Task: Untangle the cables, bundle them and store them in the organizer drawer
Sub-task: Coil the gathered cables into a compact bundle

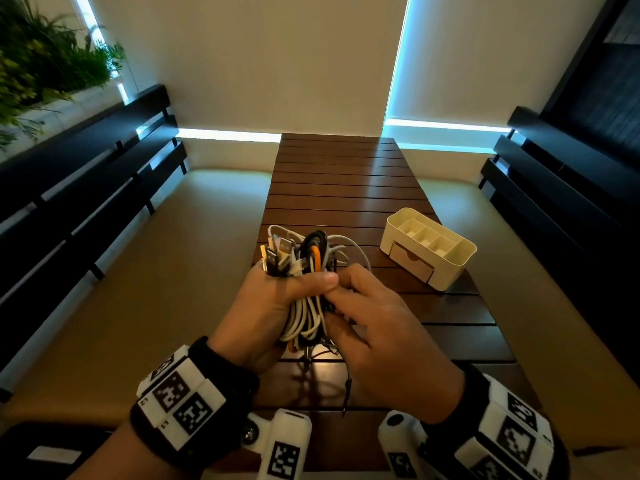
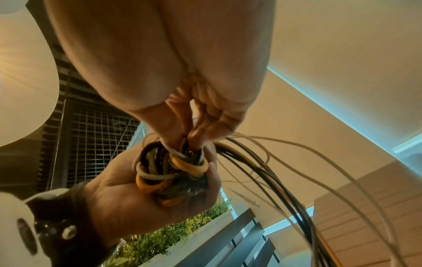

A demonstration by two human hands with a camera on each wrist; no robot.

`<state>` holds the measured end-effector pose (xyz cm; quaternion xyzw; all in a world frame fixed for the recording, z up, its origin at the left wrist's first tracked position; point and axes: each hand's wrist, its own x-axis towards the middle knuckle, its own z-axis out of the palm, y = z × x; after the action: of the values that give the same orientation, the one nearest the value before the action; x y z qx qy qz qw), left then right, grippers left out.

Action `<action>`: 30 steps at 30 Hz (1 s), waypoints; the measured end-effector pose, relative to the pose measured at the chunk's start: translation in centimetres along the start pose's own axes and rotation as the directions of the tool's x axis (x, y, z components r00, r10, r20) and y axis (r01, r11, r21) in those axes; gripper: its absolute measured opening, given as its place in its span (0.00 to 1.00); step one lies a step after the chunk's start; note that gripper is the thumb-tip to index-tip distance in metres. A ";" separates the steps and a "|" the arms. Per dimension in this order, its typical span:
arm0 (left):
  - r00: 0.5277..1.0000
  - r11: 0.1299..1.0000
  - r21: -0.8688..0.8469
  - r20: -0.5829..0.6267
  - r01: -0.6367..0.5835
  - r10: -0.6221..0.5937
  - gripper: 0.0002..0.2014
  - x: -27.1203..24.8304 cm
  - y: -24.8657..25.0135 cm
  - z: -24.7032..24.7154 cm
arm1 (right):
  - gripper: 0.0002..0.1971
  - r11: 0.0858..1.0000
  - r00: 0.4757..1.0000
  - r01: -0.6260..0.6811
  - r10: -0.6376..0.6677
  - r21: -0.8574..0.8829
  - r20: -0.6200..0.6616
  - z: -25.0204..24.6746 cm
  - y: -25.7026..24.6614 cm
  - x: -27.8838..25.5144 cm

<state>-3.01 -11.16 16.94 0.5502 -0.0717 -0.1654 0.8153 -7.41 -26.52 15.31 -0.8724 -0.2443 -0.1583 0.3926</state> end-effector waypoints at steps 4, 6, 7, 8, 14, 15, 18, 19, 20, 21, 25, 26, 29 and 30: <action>0.996 0.999 -0.051 -0.087 0.009 -0.014 0.17 0.3 0.0 -0.5 | 0.14 0.995 0.999 0.012 -0.017 0.098 0.047 -1.5 -0.6 0.3; 0.996 0.997 -0.070 -0.085 0.030 -0.036 0.18 0.4 0.2 -1.1 | 0.12 0.992 0.999 0.046 -0.044 0.119 -0.015 -2.8 -0.7 0.6; 0.997 0.997 -0.062 -0.071 0.038 -0.042 0.20 0.3 0.2 -1.3 | 0.13 0.993 0.998 0.035 -0.029 0.116 -0.055 -3.5 -0.6 0.8; 0.998 0.998 -0.039 -0.033 0.048 -0.049 0.23 0.0 0.3 -1.4 | 0.15 0.994 0.996 0.010 -0.001 0.107 -0.084 -4.3 -0.3 1.2; 0.912 0.990 0.107 0.388 0.096 -0.131 0.19 -2.0 1.4 0.1 | 0.52 0.993 0.949 -0.106 0.085 0.053 0.304 -5.9 0.6 3.4; 0.891 0.988 0.119 0.431 0.099 -0.141 0.17 -2.3 1.7 0.2 | 0.53 0.996 0.936 -0.083 0.063 0.041 0.348 -5.7 0.6 3.5; 0.873 0.986 0.146 0.466 0.084 -0.143 0.18 -2.8 2.4 0.0 | 0.48 0.997 0.910 -0.055 0.031 0.046 0.414 -5.4 0.3 3.5; 0.877 0.985 0.152 0.459 0.081 -0.143 0.20 -2.9 2.5 -0.1 | 0.45 0.995 0.903 -0.078 0.046 0.058 0.427 -5.3 0.2 3.5; 0.878 0.984 0.158 0.456 0.079 -0.144 0.21 -2.9 2.5 -0.3 | 0.43 0.994 0.904 -0.096 0.062 0.058 0.423 -5.2 0.2 3.4; 0.877 0.984 0.166 0.460 0.068 -0.138 0.22 -3.0 2.6 -0.3 | 0.40 0.994 0.910 -0.104 0.077 0.044 0.408 -5.0 0.2 3.3; 0.871 0.993 0.118 0.486 0.012 -0.069 0.20 -3.3 3.0 -0.3 | 0.14 0.988 0.931 -0.151 0.149 -0.020 0.332 -4.4 0.8 2.7; 0.882 0.994 0.108 0.468 -0.001 -0.051 0.19 -3.3 3.0 -0.3 | 0.11 0.986 0.936 -0.161 0.163 -0.034 0.312 -4.4 0.9 2.5; 0.937 0.994 0.105 0.348 -0.010 -0.027 0.15 -3.1 2.7 -0.9 | 0.09 0.975 0.942 -0.204 0.219 -0.086 0.252 -4.5 1.1 2.1; 0.946 0.994 0.104 0.324 -0.009 -0.025 0.19 -3.0 2.6 -1.2 | 0.09 0.971 0.945 -0.214 0.233 -0.105 0.231 -4.5 1.0 2.0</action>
<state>-5.00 -8.21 19.06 0.5577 -0.2113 -0.2530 0.7618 -5.59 -29.92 18.52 -0.9219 -0.1835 -0.0150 0.3408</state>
